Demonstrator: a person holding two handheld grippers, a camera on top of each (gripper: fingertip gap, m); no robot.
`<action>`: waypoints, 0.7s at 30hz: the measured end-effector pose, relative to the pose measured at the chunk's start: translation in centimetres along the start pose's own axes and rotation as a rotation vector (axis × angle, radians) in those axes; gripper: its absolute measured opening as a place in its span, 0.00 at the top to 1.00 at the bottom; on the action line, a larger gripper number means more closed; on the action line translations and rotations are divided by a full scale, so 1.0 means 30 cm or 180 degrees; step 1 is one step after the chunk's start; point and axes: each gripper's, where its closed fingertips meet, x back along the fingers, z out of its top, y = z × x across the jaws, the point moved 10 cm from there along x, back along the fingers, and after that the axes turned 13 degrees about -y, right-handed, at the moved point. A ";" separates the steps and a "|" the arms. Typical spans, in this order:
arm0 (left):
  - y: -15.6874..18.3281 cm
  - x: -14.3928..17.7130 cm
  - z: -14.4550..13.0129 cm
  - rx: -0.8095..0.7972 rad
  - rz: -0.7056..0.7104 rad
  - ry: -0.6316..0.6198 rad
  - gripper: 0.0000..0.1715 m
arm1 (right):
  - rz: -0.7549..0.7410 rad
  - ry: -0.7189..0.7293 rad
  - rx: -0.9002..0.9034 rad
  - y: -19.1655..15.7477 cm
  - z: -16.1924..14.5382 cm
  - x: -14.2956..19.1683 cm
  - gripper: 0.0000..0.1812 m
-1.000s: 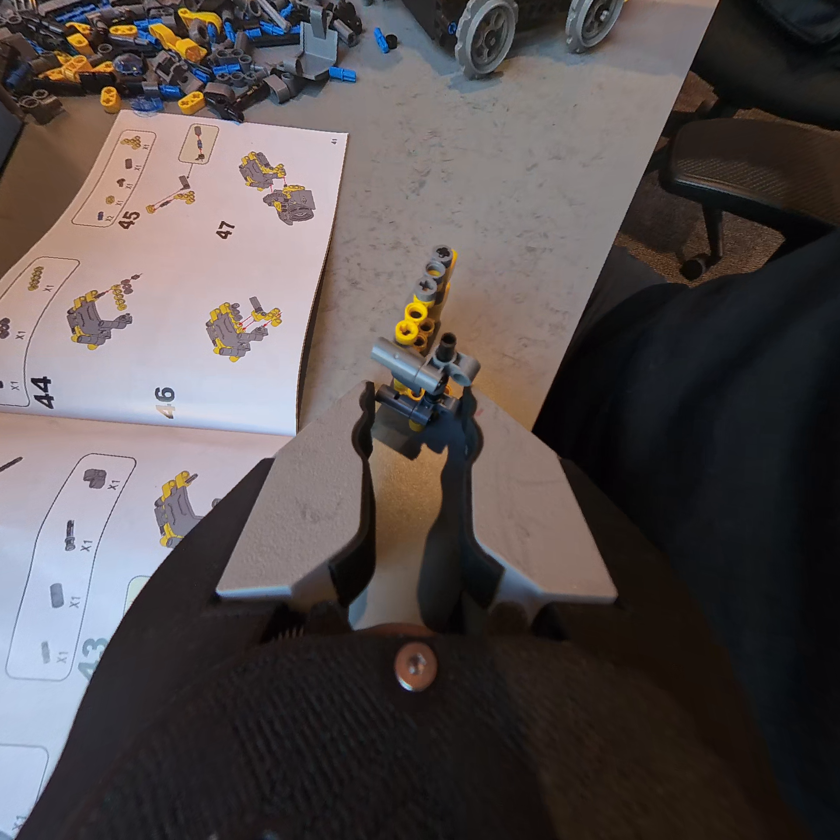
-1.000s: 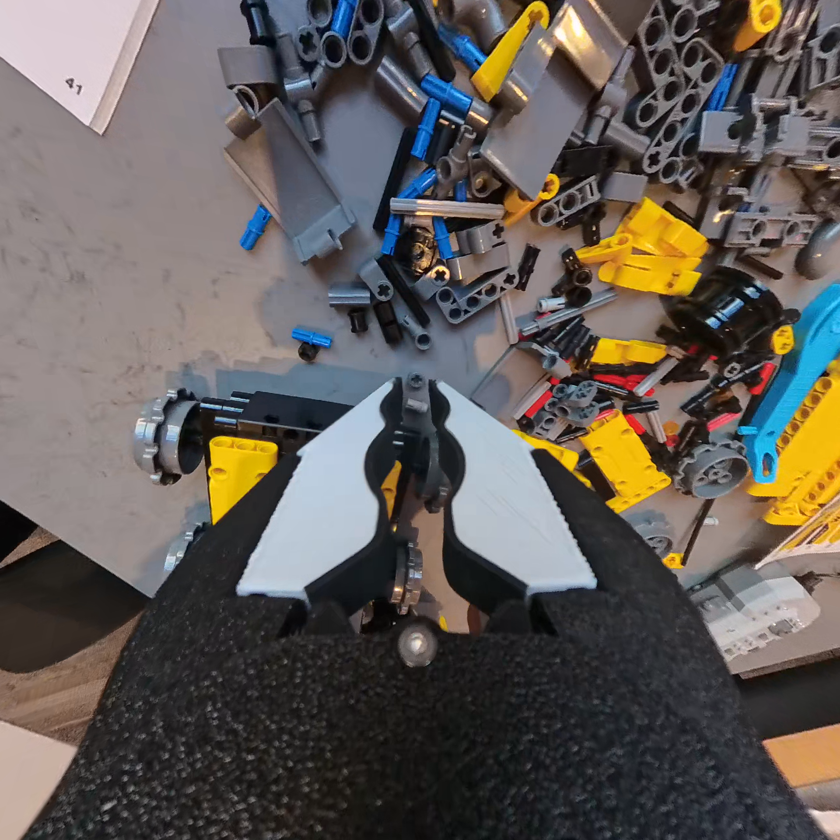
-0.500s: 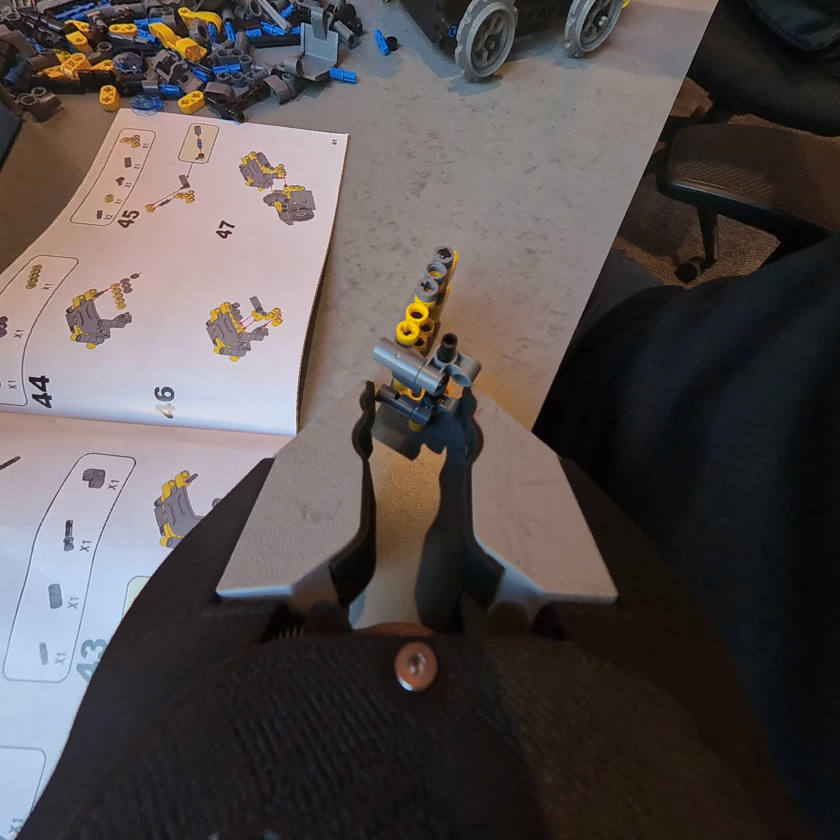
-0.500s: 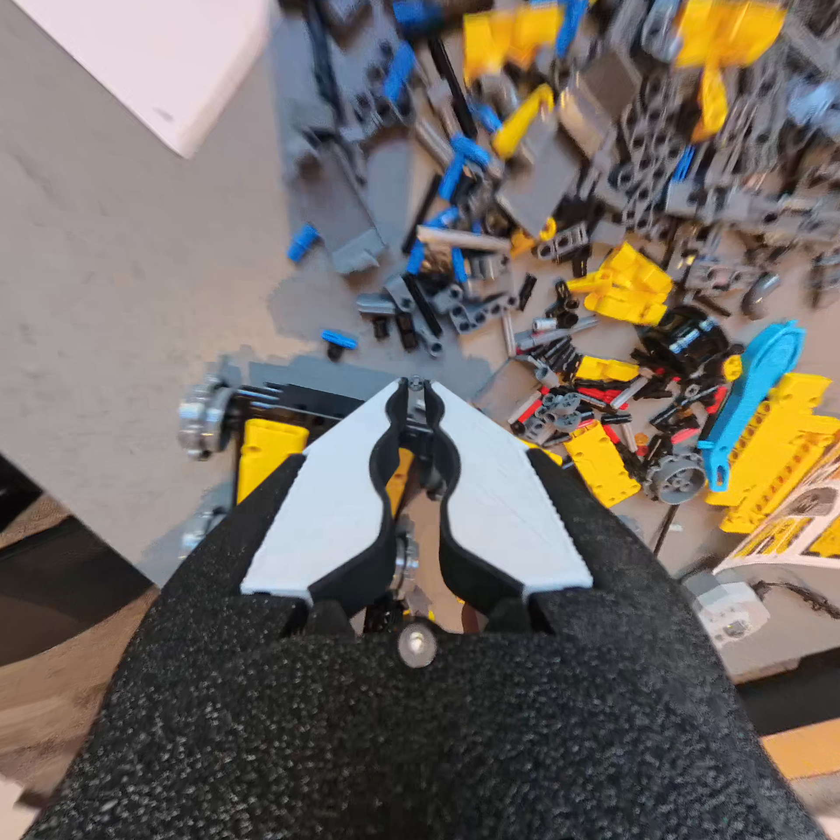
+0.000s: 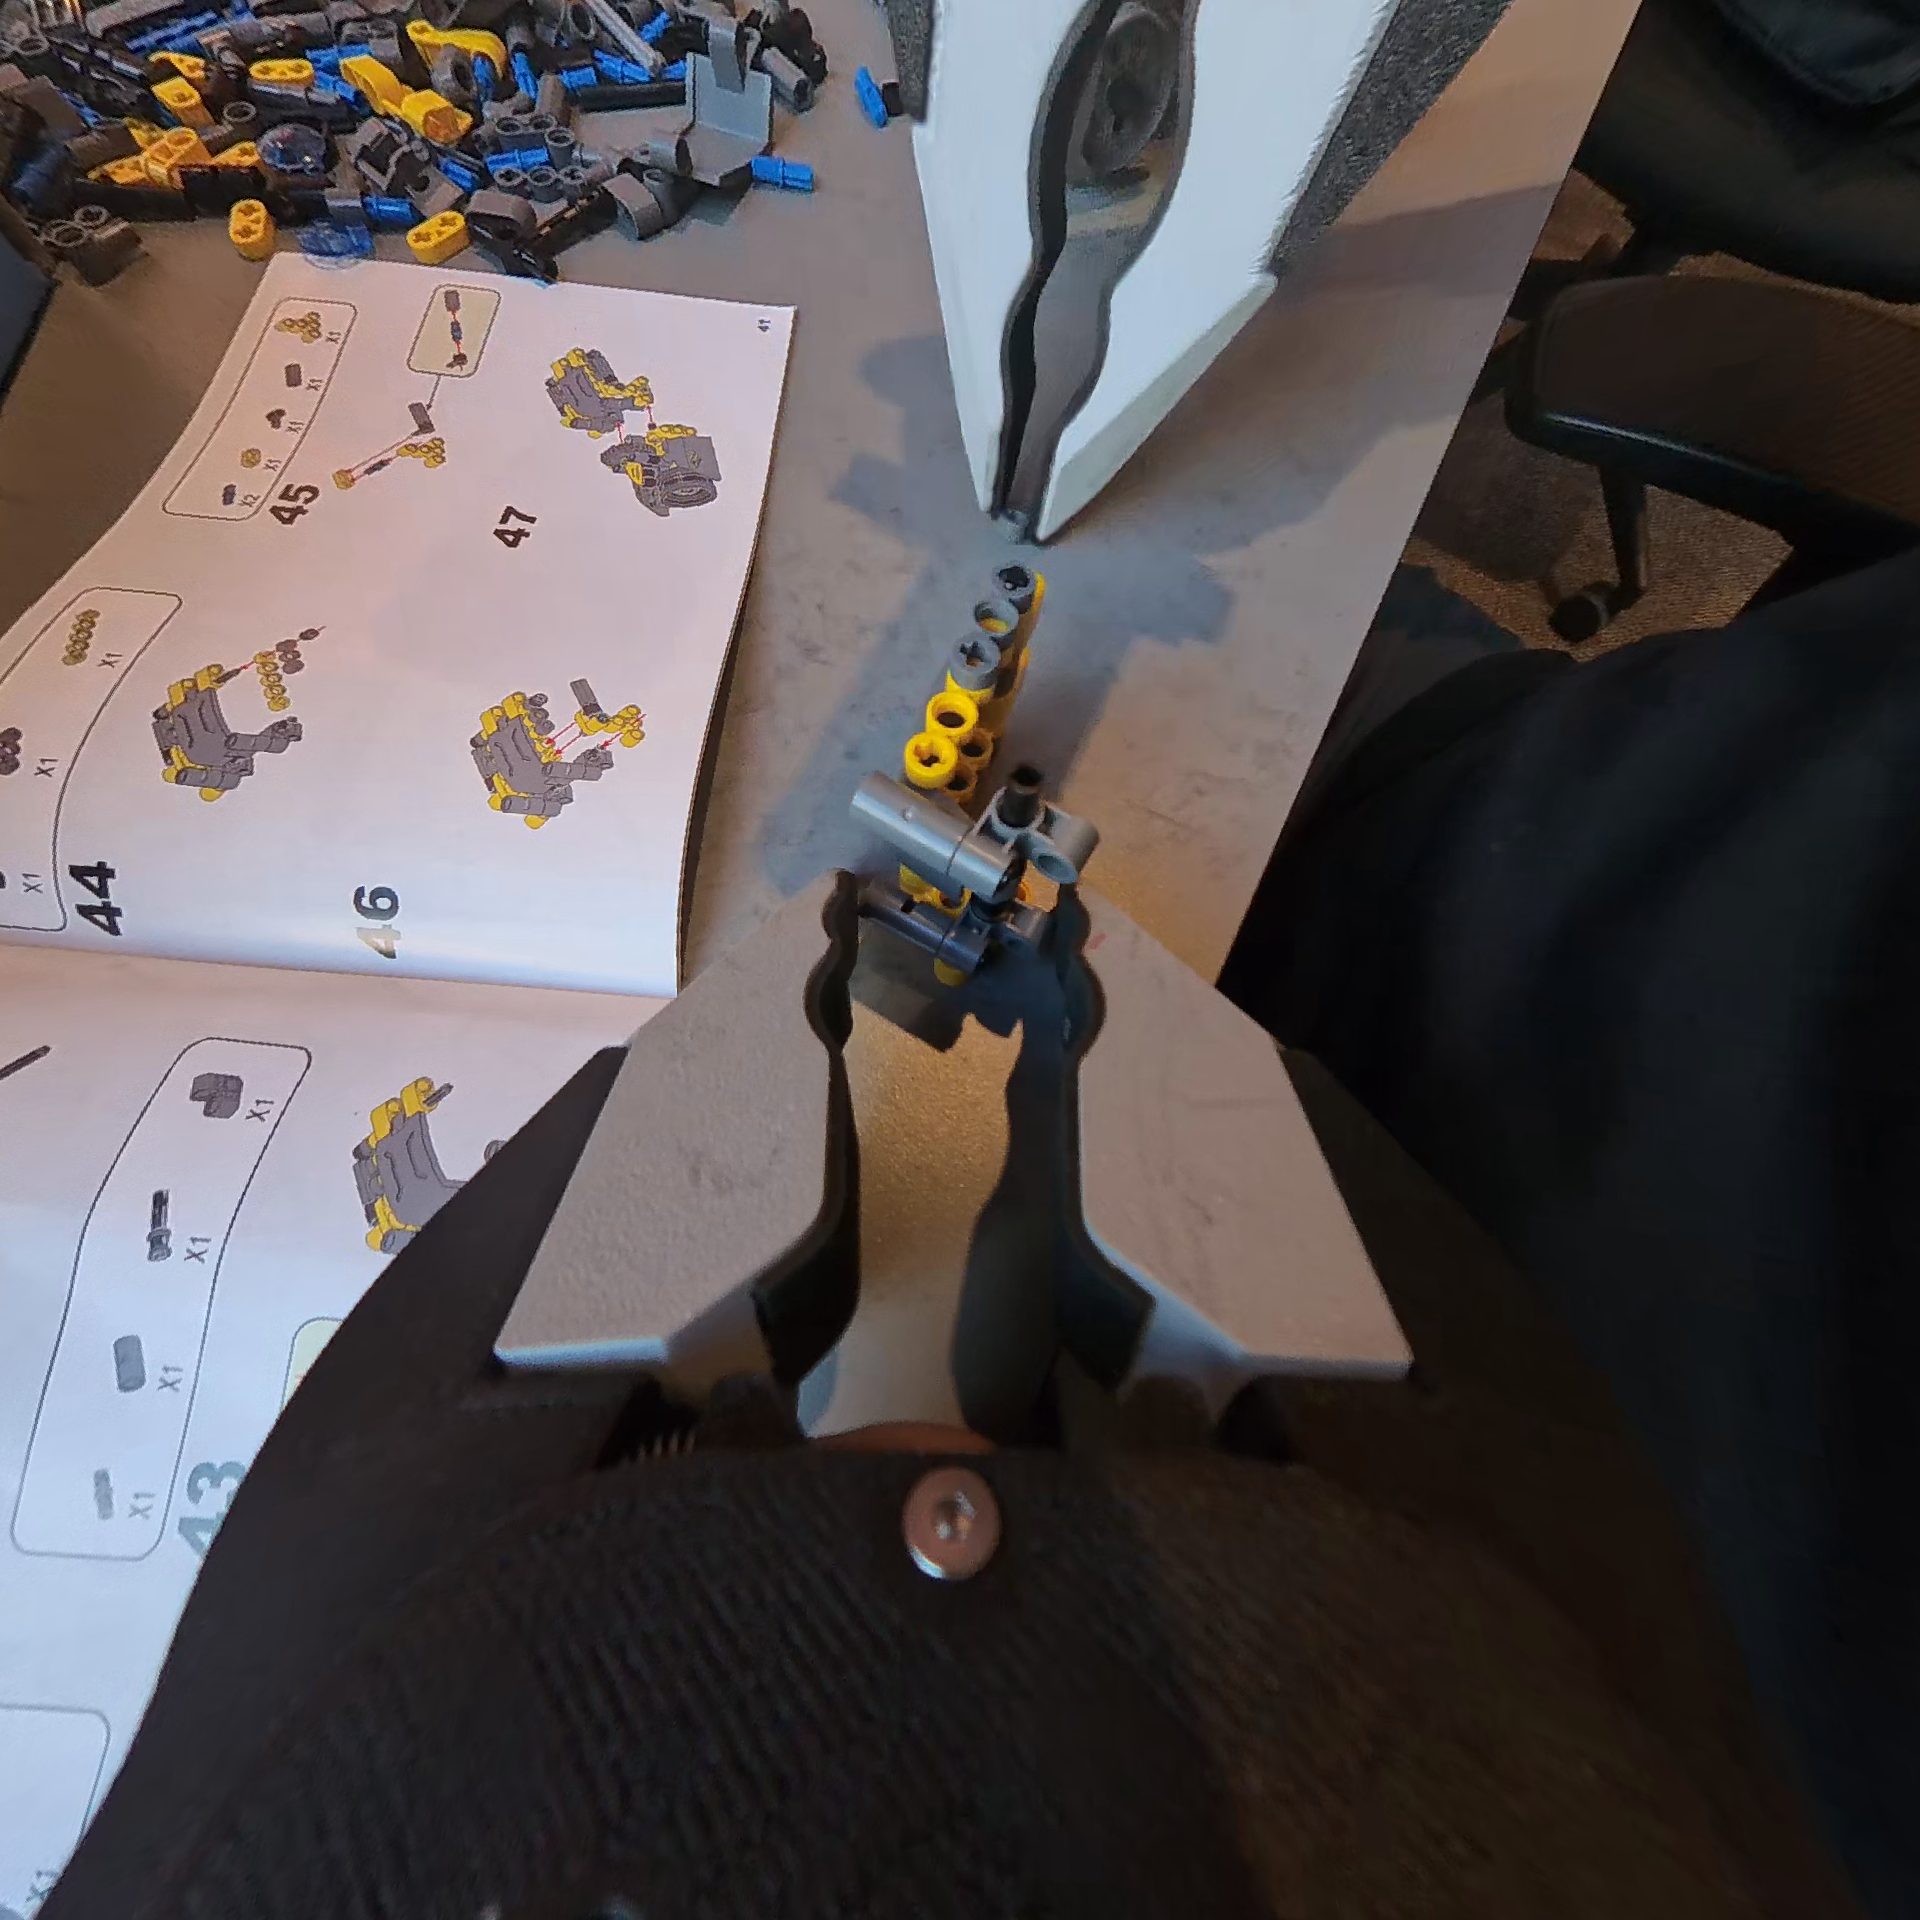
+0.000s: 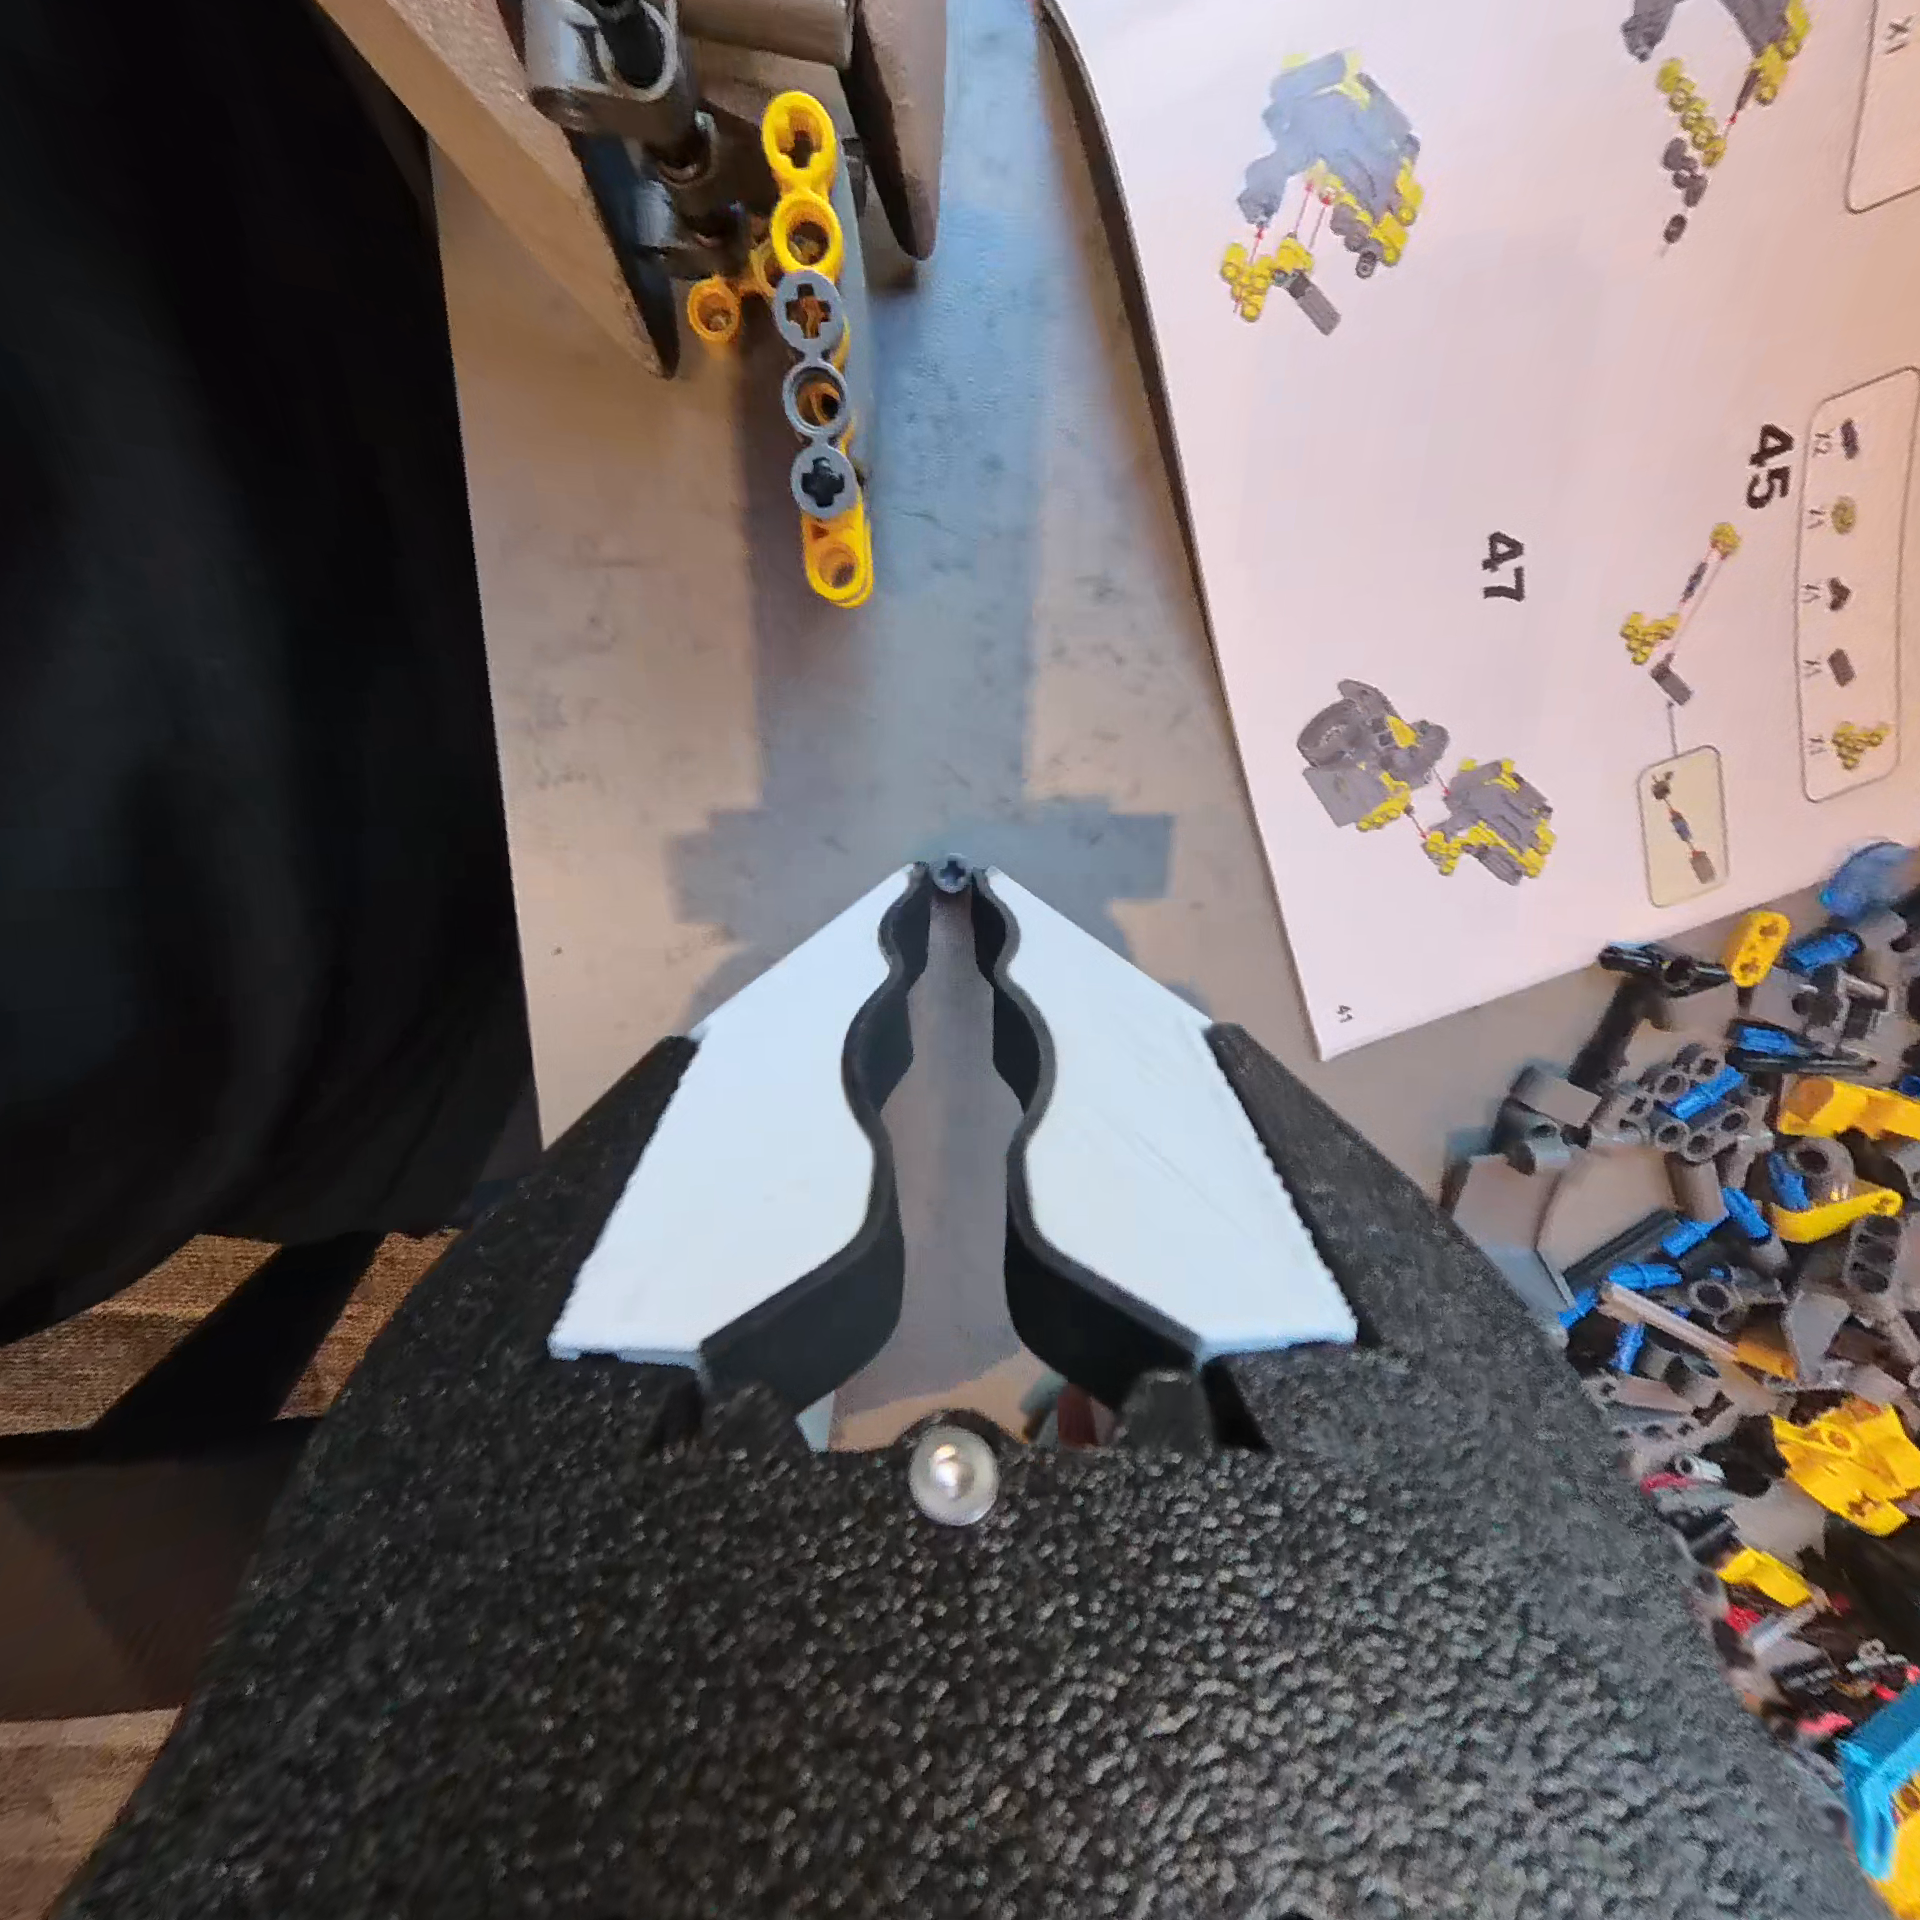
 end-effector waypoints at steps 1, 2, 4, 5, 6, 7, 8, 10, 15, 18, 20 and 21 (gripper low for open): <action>0.000 0.000 0.000 -0.0001 0.0001 0.0000 0.80 | 0.0022 0.0031 -0.0006 -0.002 0.001 0.000 0.95; 0.000 0.000 0.000 -0.0001 -0.0001 0.0001 0.80 | 0.0038 0.0065 -0.0020 -0.004 0.000 0.000 0.94; 0.000 0.000 0.000 -0.0001 -0.0002 0.0001 0.80 | 0.0051 0.0129 -0.0057 -0.007 -0.007 0.000 0.93; 0.001 0.000 0.000 -0.0005 0.0001 0.0000 0.80 | 0.0054 0.0166 -0.0086 -0.009 -0.012 0.000 0.93; 0.001 0.000 0.000 -0.0007 0.0004 0.0000 0.80 | 0.0067 0.0208 -0.0117 -0.010 -0.017 -0.001 0.93; 0.001 0.000 0.000 -0.0008 0.0004 0.0000 0.80 | 0.0073 0.0247 -0.0150 -0.011 -0.021 -0.002 0.93; 0.001 0.000 0.000 -0.0007 0.0003 0.0000 0.80 | 0.0065 0.0283 -0.0184 -0.011 -0.025 -0.003 0.93; 0.001 0.000 0.000 -0.0006 0.0001 0.0001 0.79 | 0.0072 0.0346 -0.0260 -0.007 -0.030 -0.001 0.93; 0.001 0.000 0.000 -0.0004 0.0001 0.0000 0.79 | 0.0106 0.0437 -0.0347 0.006 -0.033 -0.007 0.94; 0.001 0.000 0.001 -0.0002 0.0001 0.0000 0.80 | 0.0179 0.0464 -0.0354 0.009 -0.037 -0.017 0.97; 0.001 0.000 0.001 -0.0002 0.0003 0.0000 0.79 | 0.0203 0.0484 -0.0373 0.009 -0.041 -0.017 0.97; 0.001 0.000 0.001 0.0000 0.0003 0.0000 0.80 | 0.0202 0.0495 -0.0378 0.008 -0.043 -0.017 0.97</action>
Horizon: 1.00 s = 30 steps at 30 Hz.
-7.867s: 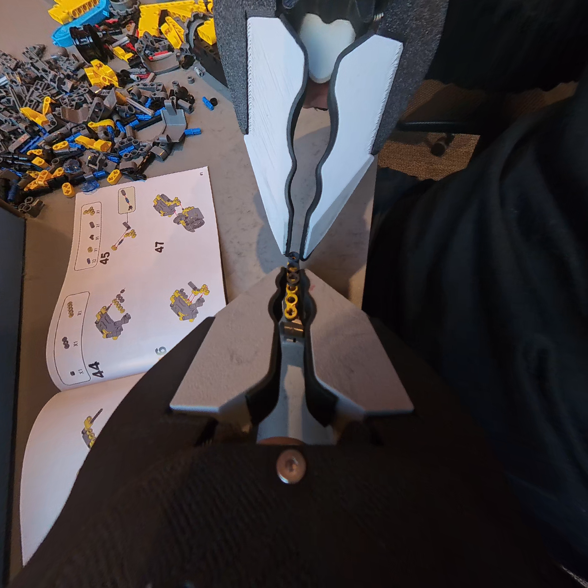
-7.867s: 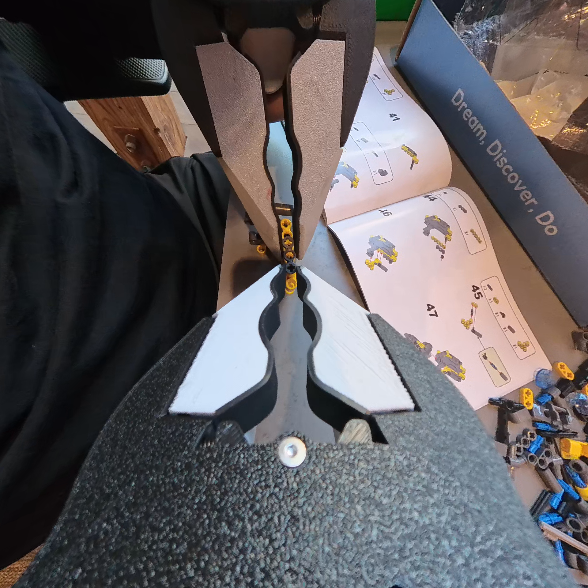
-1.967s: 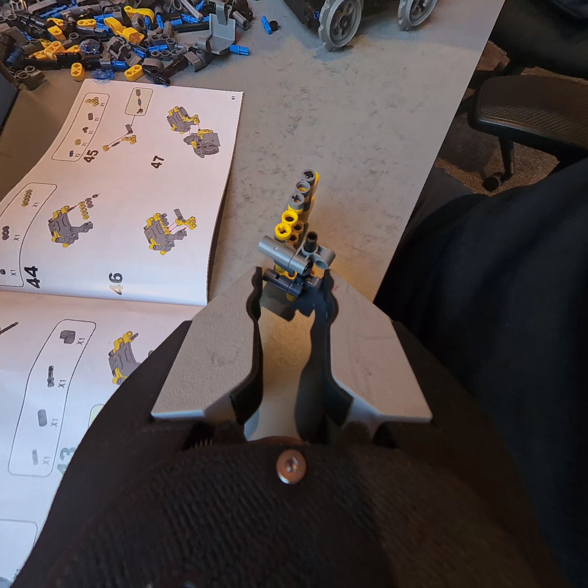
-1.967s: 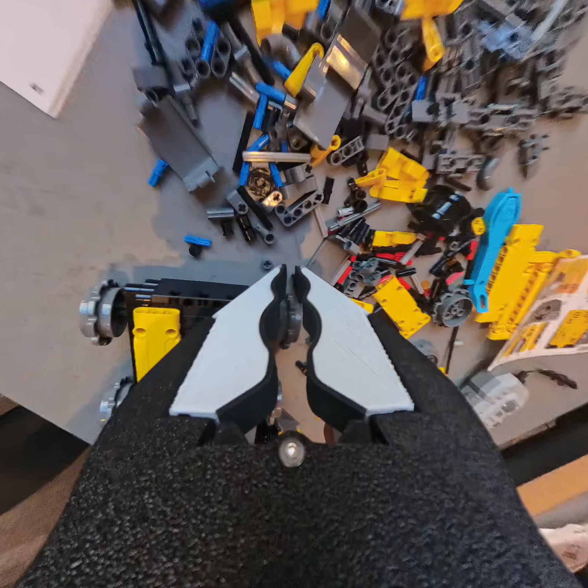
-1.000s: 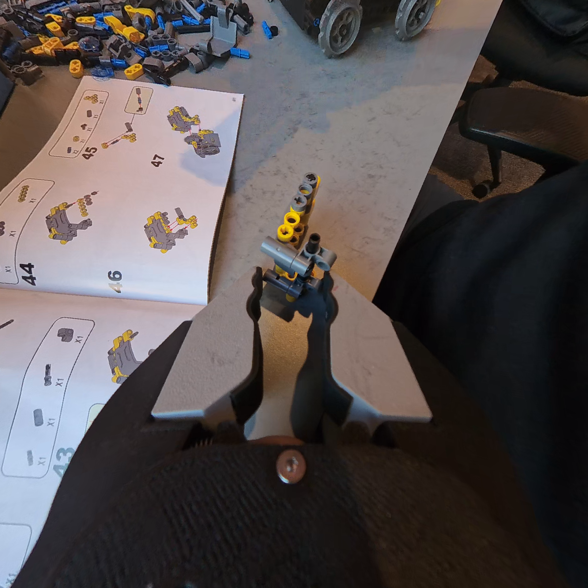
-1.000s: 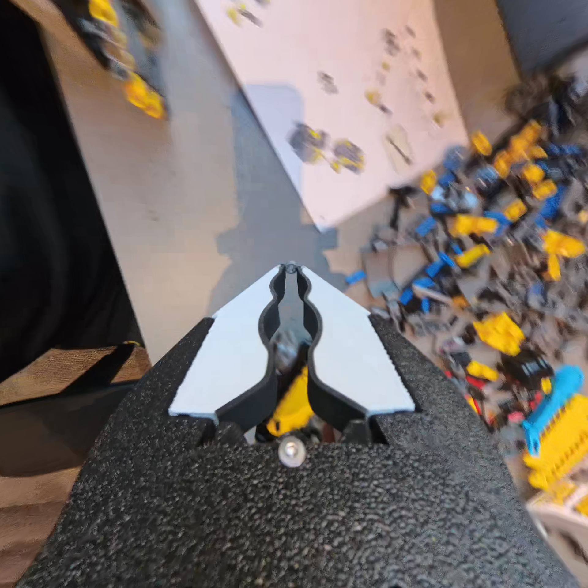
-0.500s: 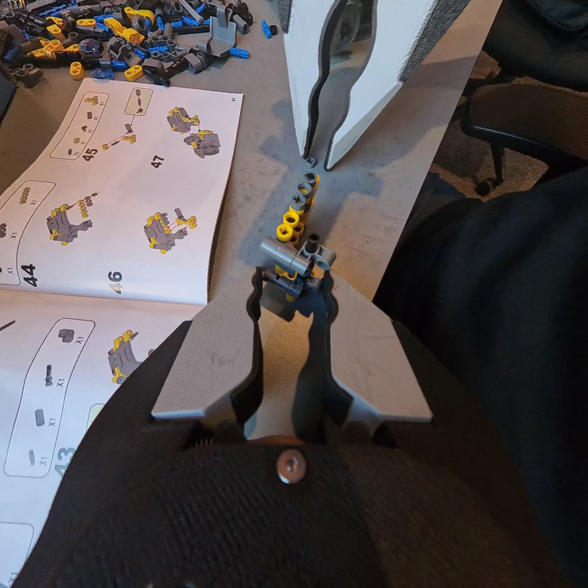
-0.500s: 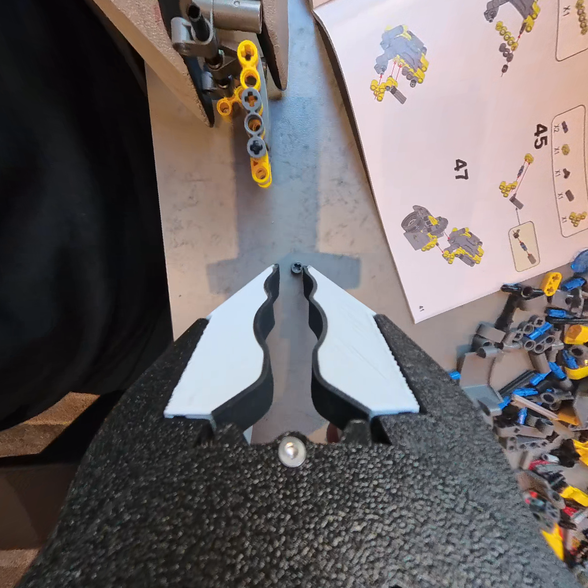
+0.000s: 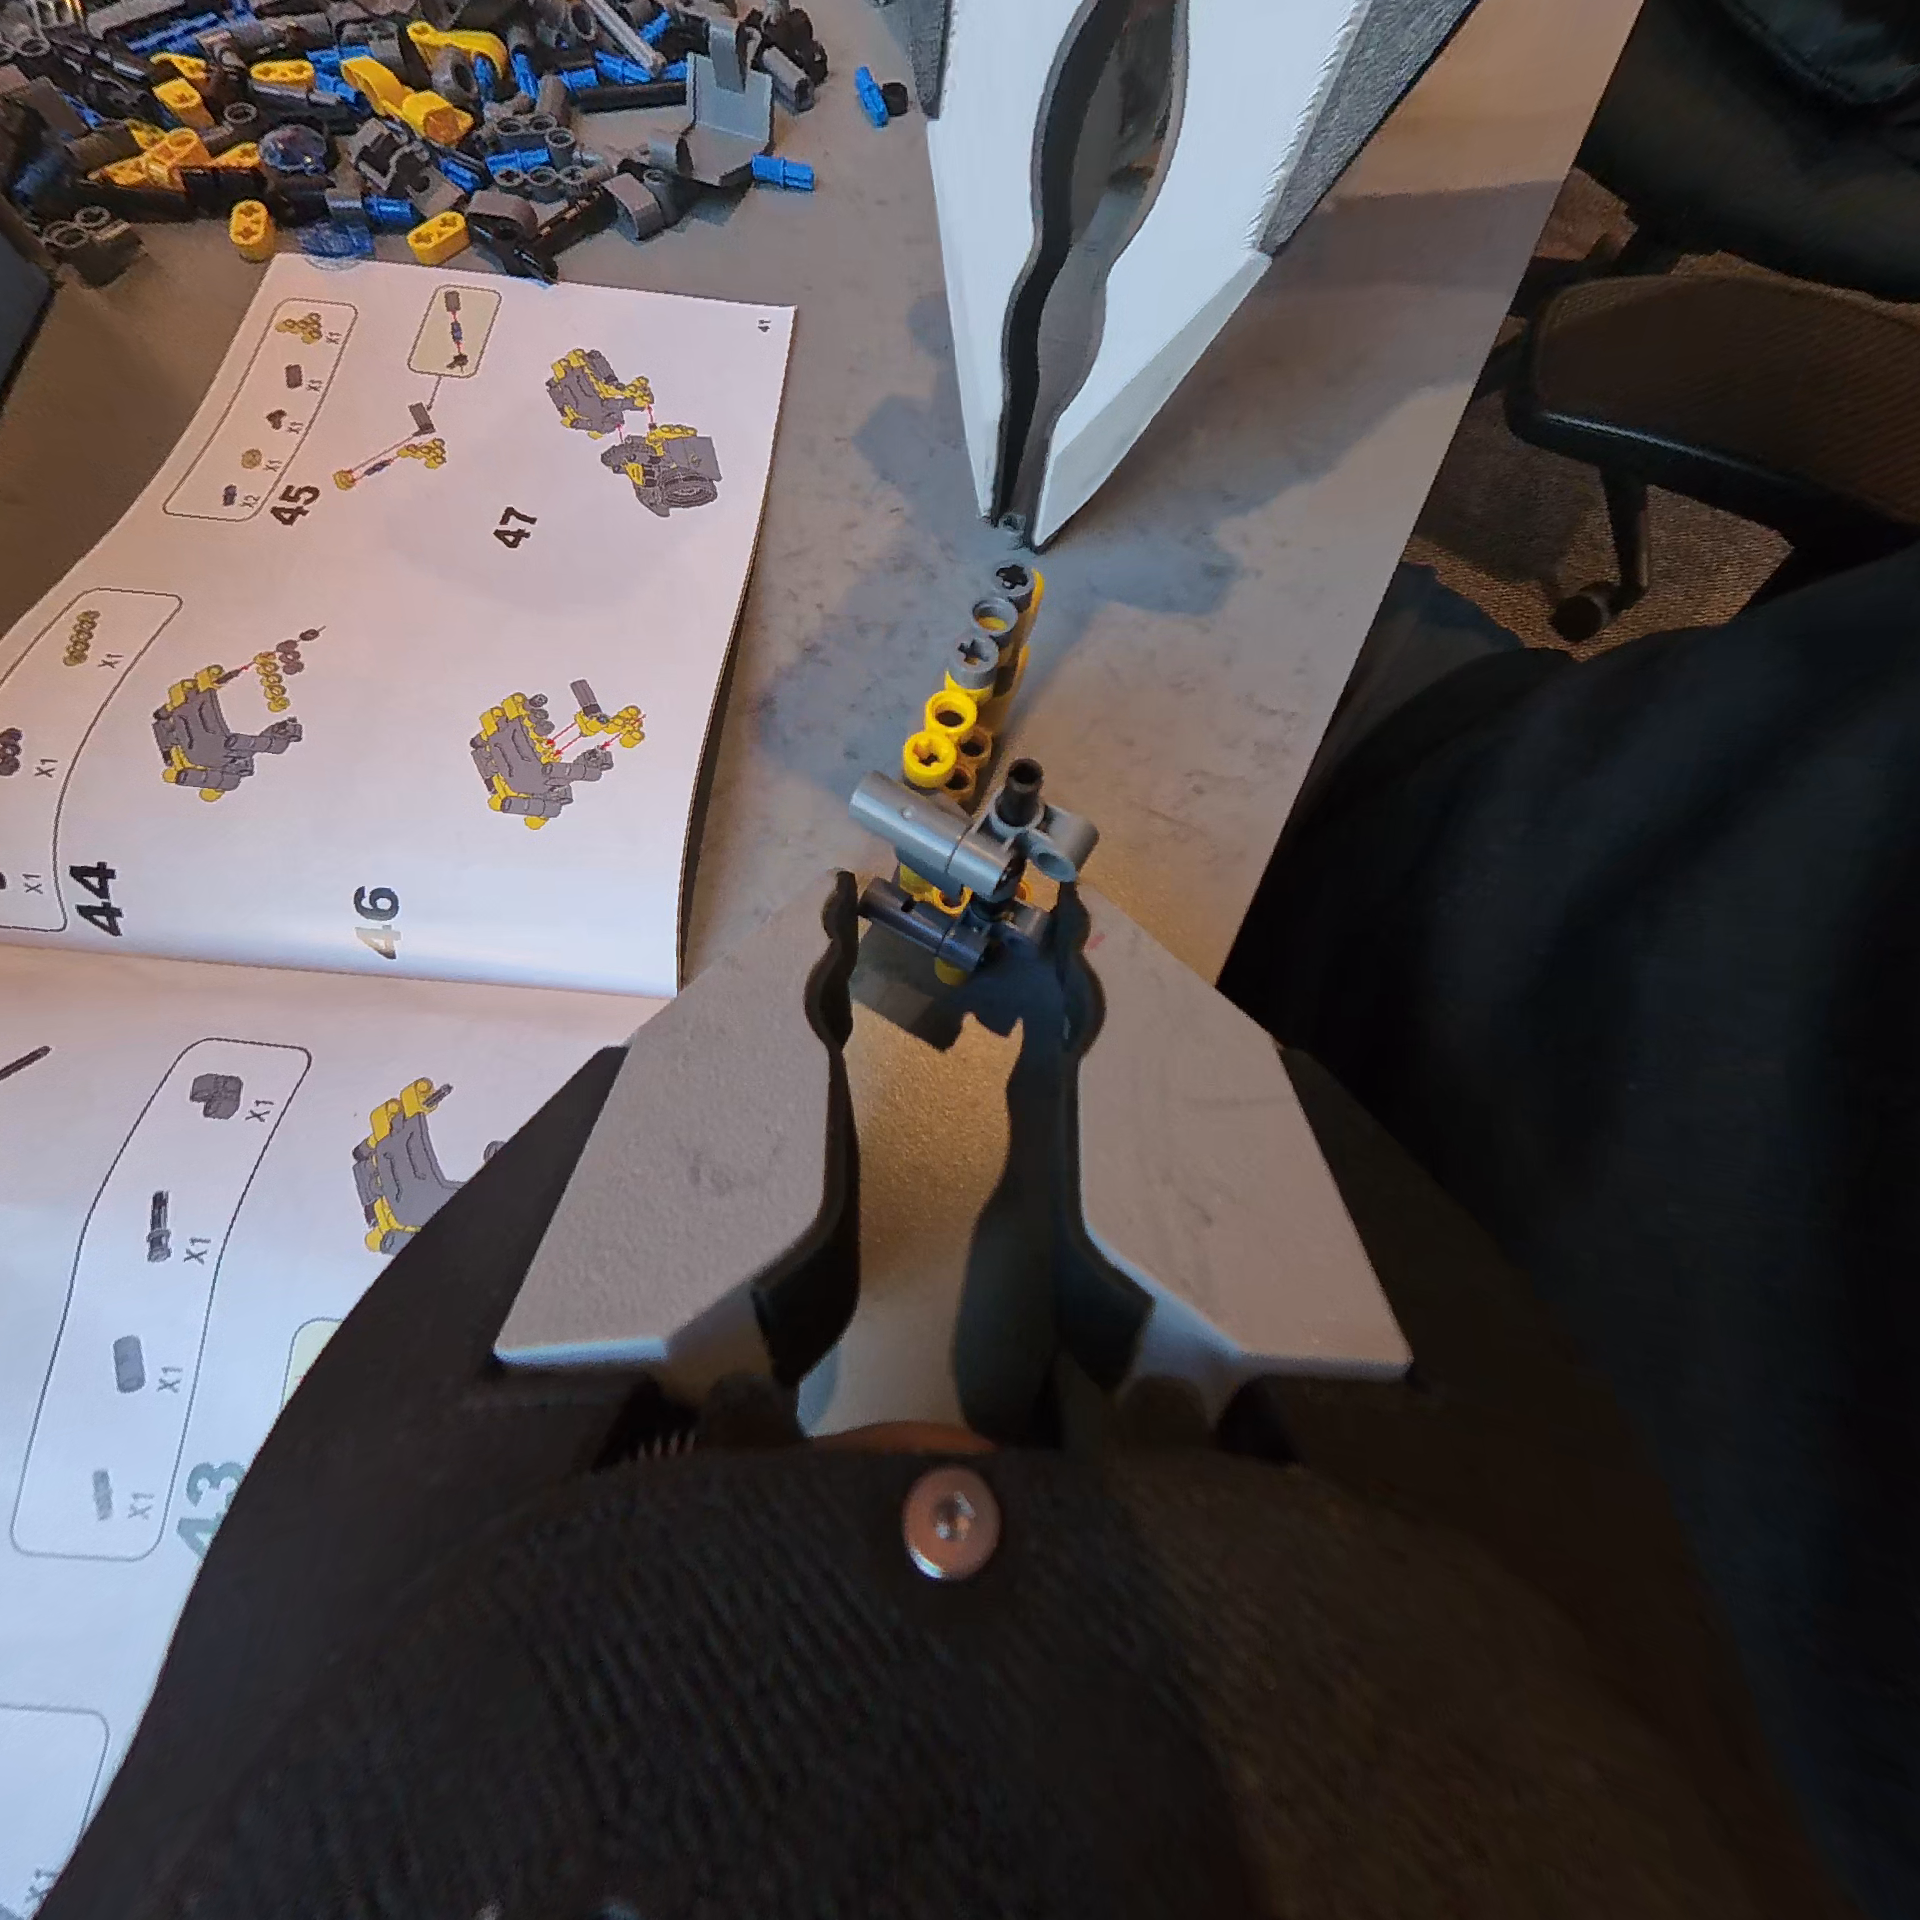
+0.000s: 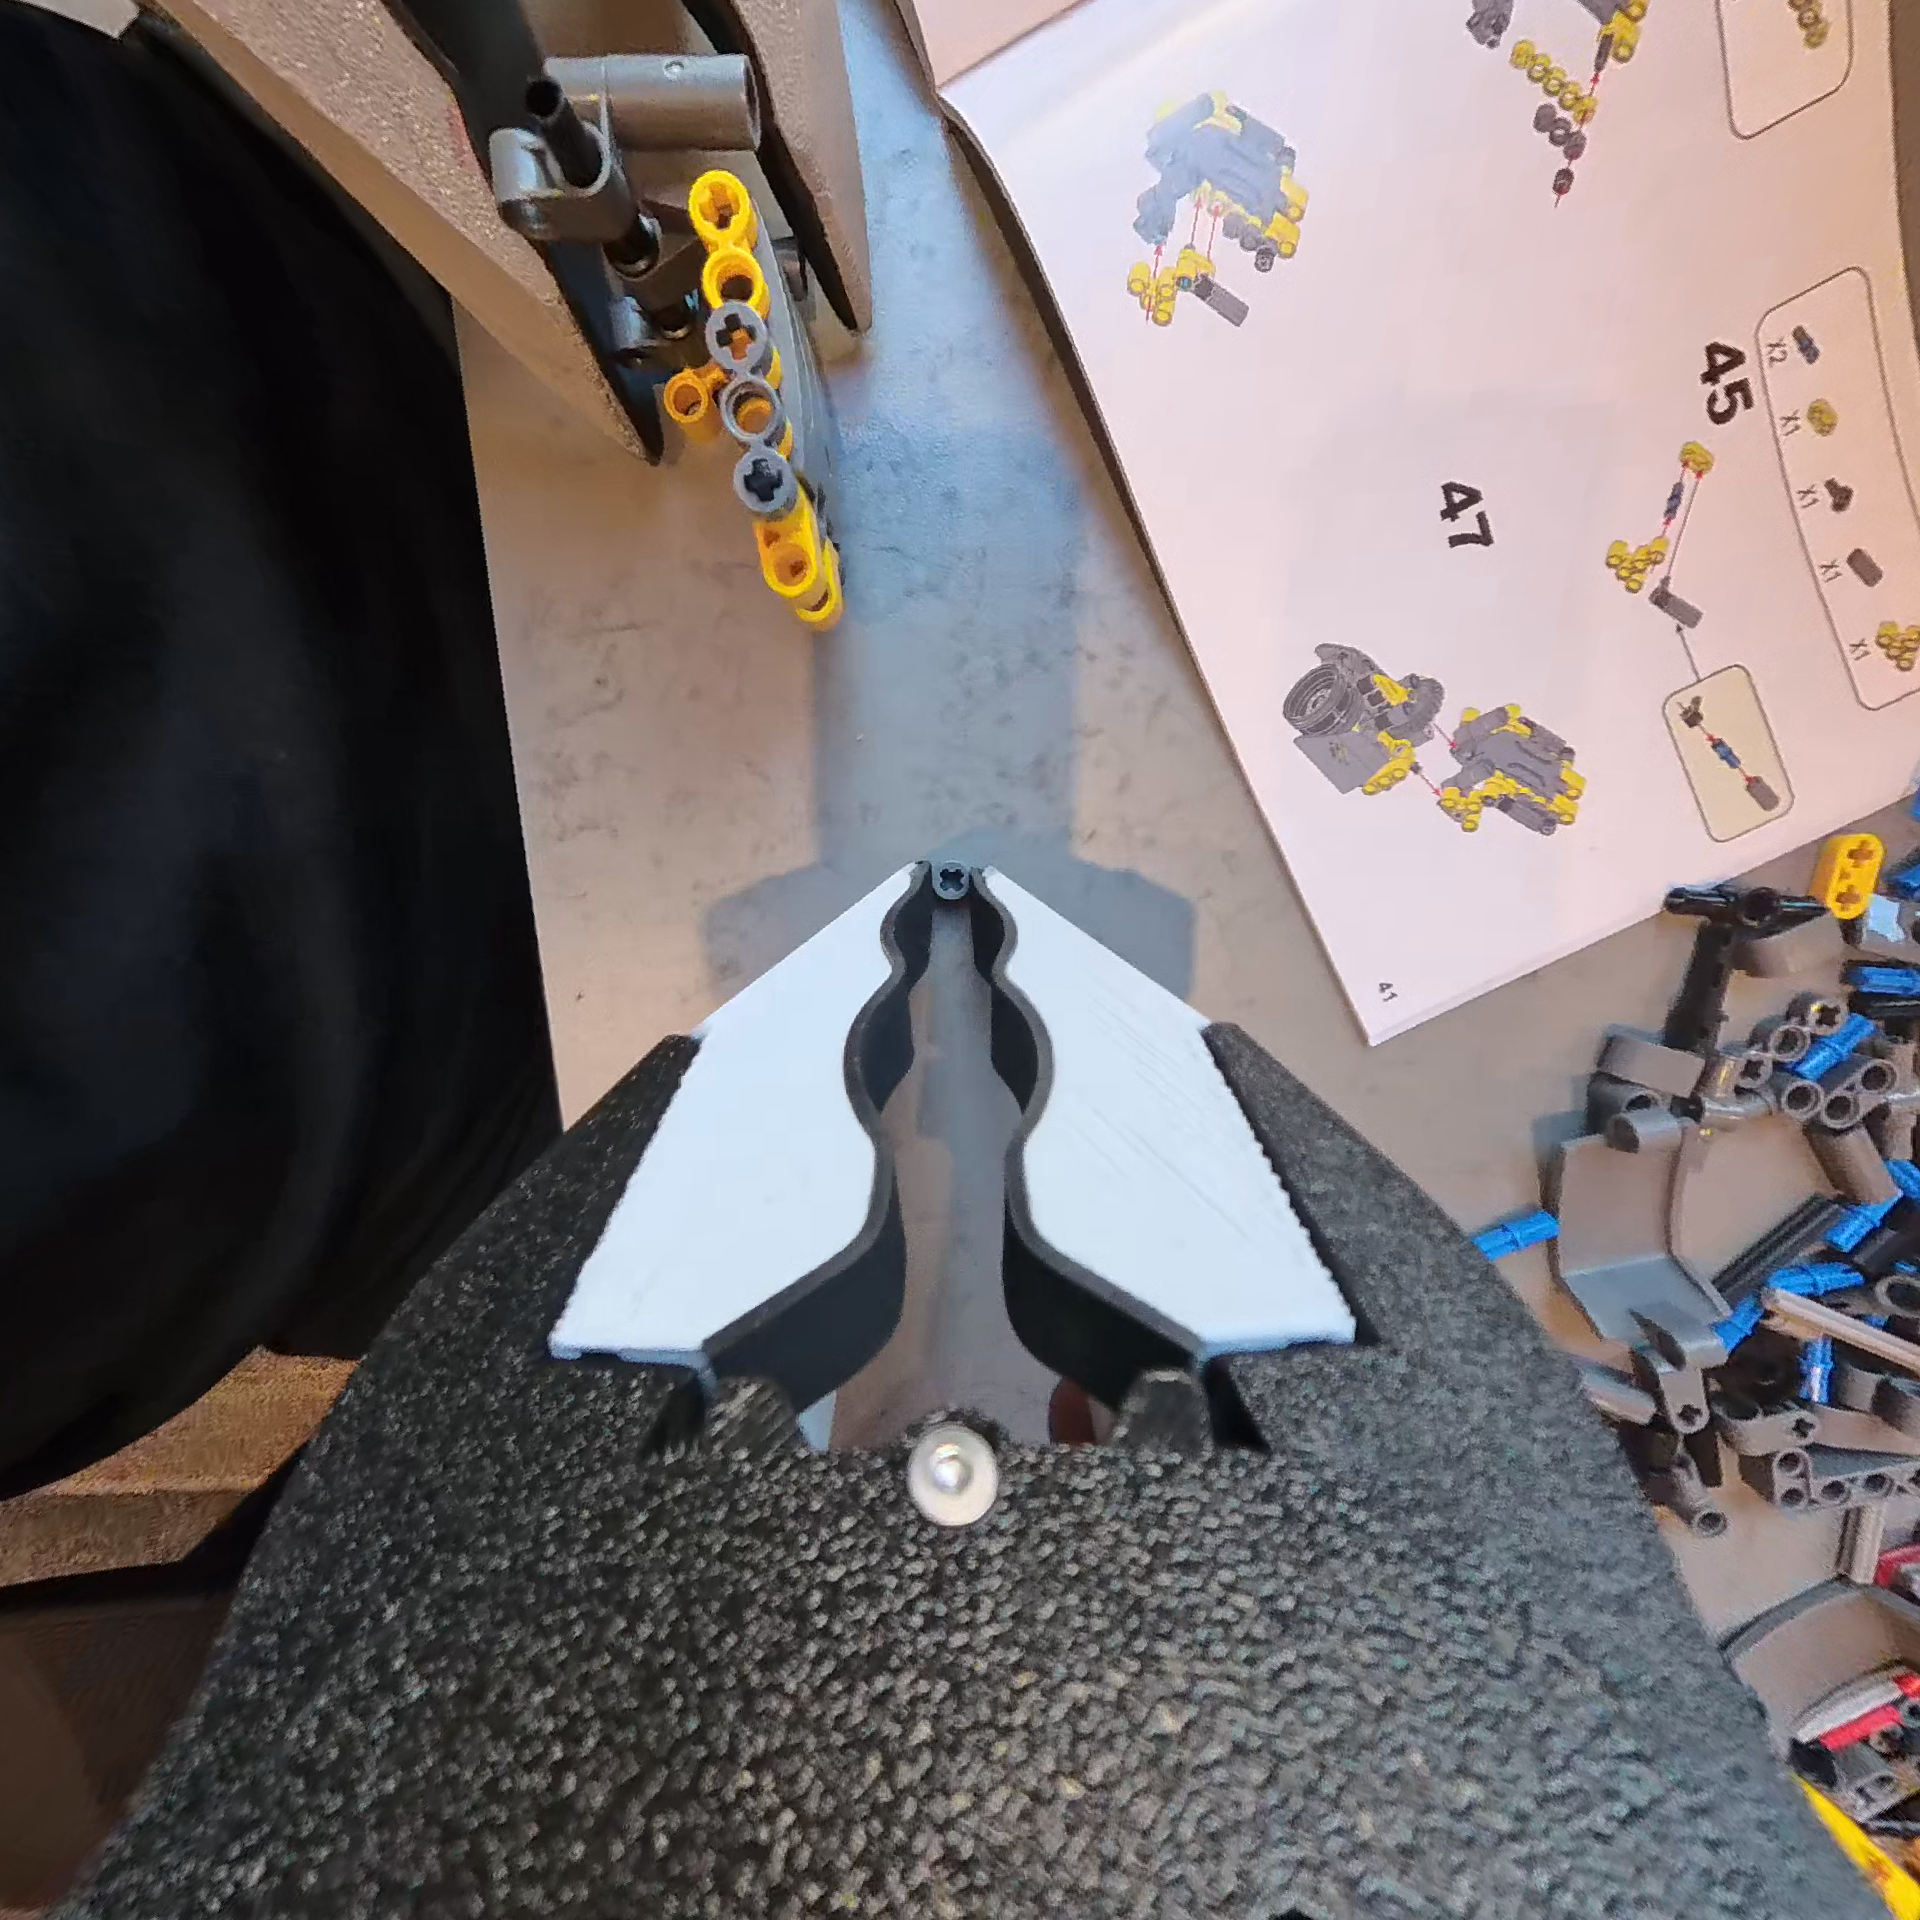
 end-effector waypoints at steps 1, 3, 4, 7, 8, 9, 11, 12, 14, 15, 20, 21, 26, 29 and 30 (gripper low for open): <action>0.000 0.000 0.000 0.0003 0.0001 -0.0001 0.80 | -0.0003 0.0026 -0.0010 -0.002 -0.002 0.002 0.97; 0.000 -0.002 0.002 0.0007 0.0011 -0.0007 0.79 | 0.0022 0.0119 -0.0045 -0.010 -0.004 0.008 0.97; 0.001 -0.004 0.005 0.0012 0.0014 -0.0015 0.80 | 0.0027 0.0180 -0.0066 -0.013 -0.005 0.011 0.97; 0.001 -0.011 0.016 0.0068 -0.0023 -0.0021 0.79 | 0.0037 0.0318 -0.0138 -0.021 -0.014 0.016 0.97; 0.002 -0.016 0.023 0.0088 -0.0058 -0.0024 0.80 | 0.0051 0.0343 -0.0166 -0.022 -0.019 0.016 0.97; 0.004 -0.021 0.031 0.0108 -0.0095 -0.0024 0.80 | 0.0061 0.0359 -0.0196 -0.023 -0.026 0.015 0.97; 0.012 -0.032 0.045 0.0104 -0.0150 -0.0031 0.80 | 0.0058 0.0392 -0.0259 -0.024 -0.039 0.016 0.97; 0.018 -0.037 0.050 0.0080 -0.0162 -0.0038 0.80 | 0.0048 0.0416 -0.0287 -0.024 -0.046 0.018 0.97; 0.025 -0.042 0.055 0.0040 -0.0152 -0.0048 0.79 | 0.0020 0.0481 -0.0334 -0.026 -0.057 0.024 0.97; 0.026 -0.042 0.055 0.0032 -0.0148 -0.0051 0.78 | 0.0006 0.0518 -0.0352 -0.027 -0.061 0.028 0.97; 0.019 -0.030 0.045 0.0127 -0.0190 -0.0020 0.70 | -0.0089 0.0739 -0.0411 -0.025 -0.080 0.061 0.97; 0.019 -0.026 0.040 0.0130 -0.0184 -0.0016 0.69 | -0.0097 0.0808 -0.0406 -0.027 -0.082 0.069 0.97; 0.017 0.012 -0.014 0.0160 0.0037 0.0043 0.70 | -0.0248 0.1087 -0.0382 -0.039 -0.086 0.094 0.97; 0.025 0.036 -0.047 0.0228 0.0038 0.0236 0.72 | -0.0239 0.1185 -0.0383 -0.046 -0.087 0.087 0.97; 0.028 0.042 -0.056 0.0245 0.0051 0.0293 0.74 | -0.0237 0.1201 -0.0385 -0.047 -0.087 0.082 0.97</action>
